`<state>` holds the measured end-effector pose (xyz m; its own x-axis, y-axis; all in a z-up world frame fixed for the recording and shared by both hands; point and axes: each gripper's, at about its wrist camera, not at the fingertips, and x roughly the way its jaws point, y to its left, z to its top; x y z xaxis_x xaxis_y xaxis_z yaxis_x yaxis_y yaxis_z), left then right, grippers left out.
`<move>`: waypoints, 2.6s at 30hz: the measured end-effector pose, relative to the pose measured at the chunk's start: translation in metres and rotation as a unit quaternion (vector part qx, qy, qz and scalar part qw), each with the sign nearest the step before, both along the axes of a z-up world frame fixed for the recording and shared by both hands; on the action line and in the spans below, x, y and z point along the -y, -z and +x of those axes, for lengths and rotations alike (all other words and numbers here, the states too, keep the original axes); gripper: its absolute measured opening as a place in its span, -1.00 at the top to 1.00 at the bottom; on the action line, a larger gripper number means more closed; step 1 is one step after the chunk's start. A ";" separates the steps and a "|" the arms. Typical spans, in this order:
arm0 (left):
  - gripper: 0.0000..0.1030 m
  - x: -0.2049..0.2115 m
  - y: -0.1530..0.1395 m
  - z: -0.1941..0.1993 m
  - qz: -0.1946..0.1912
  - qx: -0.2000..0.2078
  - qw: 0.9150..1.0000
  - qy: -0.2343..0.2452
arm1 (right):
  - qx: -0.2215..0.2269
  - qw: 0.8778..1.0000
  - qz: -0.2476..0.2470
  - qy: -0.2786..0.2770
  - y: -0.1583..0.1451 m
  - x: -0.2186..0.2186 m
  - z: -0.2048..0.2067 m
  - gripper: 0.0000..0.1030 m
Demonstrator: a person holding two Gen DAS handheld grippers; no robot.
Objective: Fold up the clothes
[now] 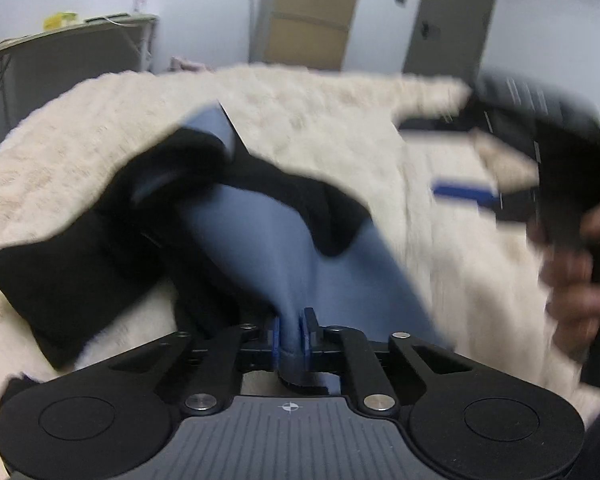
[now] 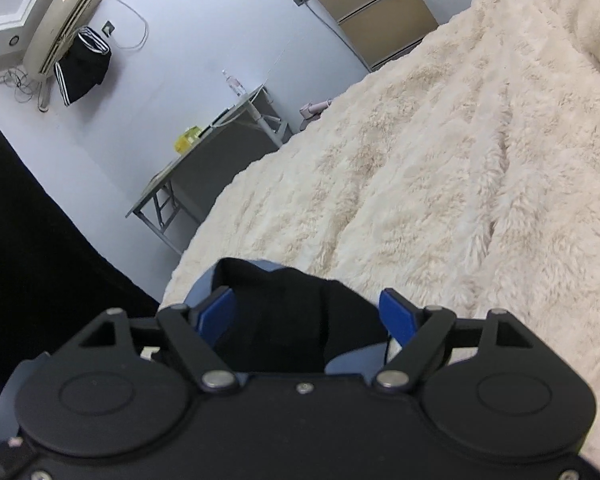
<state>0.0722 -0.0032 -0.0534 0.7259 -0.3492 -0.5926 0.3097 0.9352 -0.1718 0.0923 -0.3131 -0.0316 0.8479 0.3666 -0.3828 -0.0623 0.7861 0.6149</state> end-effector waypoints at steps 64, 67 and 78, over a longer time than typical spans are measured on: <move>-0.32 -0.187 0.009 -0.095 -0.051 0.040 0.987 -0.150 | 0.037 0.946 -0.123 0.296 -0.068 0.070 -0.044 0.49; -0.33 -0.172 0.014 -0.097 -0.028 0.034 0.989 -0.139 | 0.024 0.951 -0.101 0.292 -0.028 0.075 -0.052 0.16; -0.72 -0.133 0.019 -0.012 0.036 0.007 0.991 -0.131 | 0.097 0.985 -0.107 0.094 -0.019 0.017 -0.025 -0.41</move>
